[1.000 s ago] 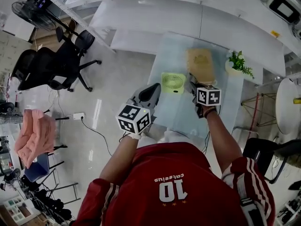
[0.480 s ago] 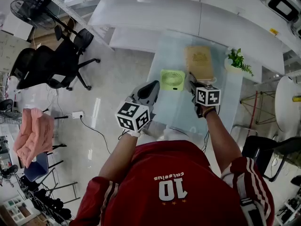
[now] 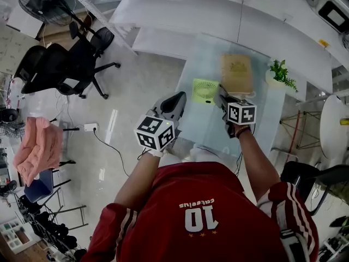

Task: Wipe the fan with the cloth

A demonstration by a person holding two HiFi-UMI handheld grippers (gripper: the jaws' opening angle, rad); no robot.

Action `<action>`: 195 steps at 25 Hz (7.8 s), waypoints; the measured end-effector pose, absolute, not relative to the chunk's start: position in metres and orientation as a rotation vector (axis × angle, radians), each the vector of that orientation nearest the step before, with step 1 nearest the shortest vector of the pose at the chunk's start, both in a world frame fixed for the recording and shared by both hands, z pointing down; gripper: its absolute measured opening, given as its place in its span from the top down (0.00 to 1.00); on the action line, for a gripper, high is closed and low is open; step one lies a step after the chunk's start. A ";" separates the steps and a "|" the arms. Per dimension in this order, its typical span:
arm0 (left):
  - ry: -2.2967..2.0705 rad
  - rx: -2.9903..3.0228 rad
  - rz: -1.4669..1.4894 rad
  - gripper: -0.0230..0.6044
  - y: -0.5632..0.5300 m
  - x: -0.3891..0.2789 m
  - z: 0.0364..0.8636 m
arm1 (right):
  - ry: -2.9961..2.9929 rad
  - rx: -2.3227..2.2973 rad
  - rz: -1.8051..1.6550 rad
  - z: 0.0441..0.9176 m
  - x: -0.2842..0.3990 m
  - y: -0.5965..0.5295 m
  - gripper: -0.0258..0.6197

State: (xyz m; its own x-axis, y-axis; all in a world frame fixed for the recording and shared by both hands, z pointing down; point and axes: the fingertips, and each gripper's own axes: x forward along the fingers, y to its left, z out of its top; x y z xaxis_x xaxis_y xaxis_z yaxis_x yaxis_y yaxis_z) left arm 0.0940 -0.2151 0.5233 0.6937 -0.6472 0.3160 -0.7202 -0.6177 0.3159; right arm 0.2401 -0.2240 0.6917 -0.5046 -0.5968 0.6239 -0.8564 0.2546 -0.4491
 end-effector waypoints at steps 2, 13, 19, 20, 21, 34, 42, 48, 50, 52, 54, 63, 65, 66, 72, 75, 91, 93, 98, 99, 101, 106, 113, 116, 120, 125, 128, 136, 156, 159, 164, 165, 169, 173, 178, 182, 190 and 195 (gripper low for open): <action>-1.069 2.480 0.239 0.96 -0.214 0.090 0.524 | -2.213 1.313 1.107 0.692 0.232 -0.224 0.93; -1.163 2.412 0.252 0.96 -0.212 0.054 0.531 | -2.251 1.164 1.083 0.702 0.177 -0.231 0.93; -1.193 2.384 0.270 0.96 -0.210 0.038 0.535 | -2.245 1.100 1.071 0.714 0.156 -0.237 0.93; -1.199 2.379 0.272 0.96 -0.209 0.035 0.535 | -2.243 1.091 1.067 0.716 0.152 -0.238 0.93; -1.203 2.374 0.274 0.96 -0.209 0.033 0.536 | -2.240 1.082 1.064 0.718 0.149 -0.238 0.93; -1.214 2.347 0.322 0.96 -0.209 0.020 0.547 | -2.248 1.070 1.063 0.736 0.127 -0.250 0.93; -1.181 2.354 0.335 0.96 -0.215 0.028 0.555 | -2.231 1.108 1.073 0.740 0.134 -0.251 0.93; -1.153 2.360 0.342 0.96 -0.219 0.036 0.558 | -2.218 1.146 1.120 0.741 0.146 -0.252 0.93; -1.144 2.368 0.342 0.96 -0.221 0.039 0.557 | -2.209 1.158 1.122 0.741 0.151 -0.251 0.93; -1.137 2.372 0.342 0.96 -0.222 0.042 0.556 | -2.202 1.169 1.125 0.742 0.155 -0.250 0.93; -1.130 2.375 0.342 0.96 -0.223 0.044 0.556 | -2.197 1.181 1.129 0.742 0.159 -0.250 0.93; -1.091 2.398 0.350 0.96 -0.222 0.059 0.556 | -2.174 1.231 1.137 0.744 0.183 -0.244 0.93; -1.082 2.405 0.350 0.96 -0.223 0.063 0.555 | -2.167 1.241 1.137 0.744 0.189 -0.243 0.93; -1.077 2.409 0.349 0.96 -0.223 0.065 0.554 | -2.163 1.246 1.136 0.744 0.192 -0.241 0.93; -1.046 2.430 0.353 0.96 -0.219 0.076 0.553 | -2.141 1.281 1.142 0.744 0.209 -0.233 0.93; -1.033 2.434 0.353 0.96 -0.218 0.081 0.554 | -2.129 1.303 1.143 0.744 0.220 -0.231 0.93; -0.972 2.461 0.358 0.96 -0.210 0.106 0.555 | -2.075 1.407 1.164 0.746 0.262 -0.211 0.93; -0.969 2.463 0.356 0.96 -0.209 0.106 0.554 | -2.068 1.416 1.162 0.745 0.265 -0.208 0.93; -0.968 2.461 0.353 0.96 -0.206 0.106 0.555 | -2.075 1.420 1.166 0.742 0.263 -0.203 0.93; -0.970 2.461 0.352 0.96 -0.206 0.105 0.555 | -2.076 1.420 1.164 0.741 0.262 -0.202 0.93; -0.975 2.459 0.349 0.96 -0.205 0.103 0.555 | -2.078 1.416 1.158 0.741 0.259 -0.201 0.93; -0.991 2.453 0.342 0.96 -0.202 0.097 0.554 | -2.090 1.386 1.148 0.741 0.248 -0.197 0.93; -1.043 2.422 0.339 0.96 -0.200 0.075 0.558 | -2.114 1.333 1.141 0.743 0.222 -0.196 0.93; -1.071 2.402 0.333 0.96 -0.199 0.063 0.559 | -2.128 1.302 1.135 0.744 0.207 -0.196 0.93; -1.098 2.379 0.334 0.96 -0.195 0.051 0.562 | -2.139 1.261 1.125 0.748 0.191 -0.197 0.93; -1.140 2.350 0.337 0.96 -0.195 0.032 0.564 | -2.151 1.206 1.123 0.753 0.169 -0.202 0.93; -1.165 2.332 0.341 0.96 -0.194 0.021 0.565 | -2.161 1.174 1.115 0.756 0.155 -0.206 0.93; -1.204 2.302 0.355 0.96 -0.199 0.008 0.569 | -2.174 1.106 1.101 0.766 0.133 -0.216 0.93; -1.187 2.307 0.400 0.96 -0.209 0.012 0.572 | -2.161 1.121 1.040 0.781 0.137 -0.227 0.93; -1.182 2.308 0.401 0.96 -0.208 0.015 0.573 | -2.156 1.136 1.044 0.781 0.143 -0.227 0.93; -1.167 2.318 0.399 0.96 -0.205 0.021 0.573 | -2.147 1.164 1.071 0.779 0.154 -0.222 0.93; -1.164 2.320 0.398 0.96 -0.204 0.023 0.572 | -2.145 1.169 1.073 0.779 0.156 -0.221 0.93; -1.154 2.327 0.392 0.96 -0.204 0.029 0.572 | -2.133 1.192 1.078 0.779 0.166 -0.218 0.93; -1.135 2.340 0.388 0.96 -0.202 0.037 0.571 | -2.122 1.224 1.105 0.779 0.177 -0.212 0.93; -1.118 2.353 0.385 0.96 -0.201 0.047 0.569 | -2.110 1.250 1.107 0.779 0.191 -0.207 0.93; -1.105 2.361 0.384 0.96 -0.200 0.054 0.569 | -2.102 1.272 1.116 0.779 0.201 -0.204 0.93; -1.044 2.383 0.402 0.96 -0.201 0.071 0.571 | -2.063 1.347 1.135 0.779 0.228 -0.197 0.93; -0.992 2.410 0.414 0.96 -0.202 0.085 0.572 | -2.038 1.402 1.150 0.780 0.245 -0.194 0.93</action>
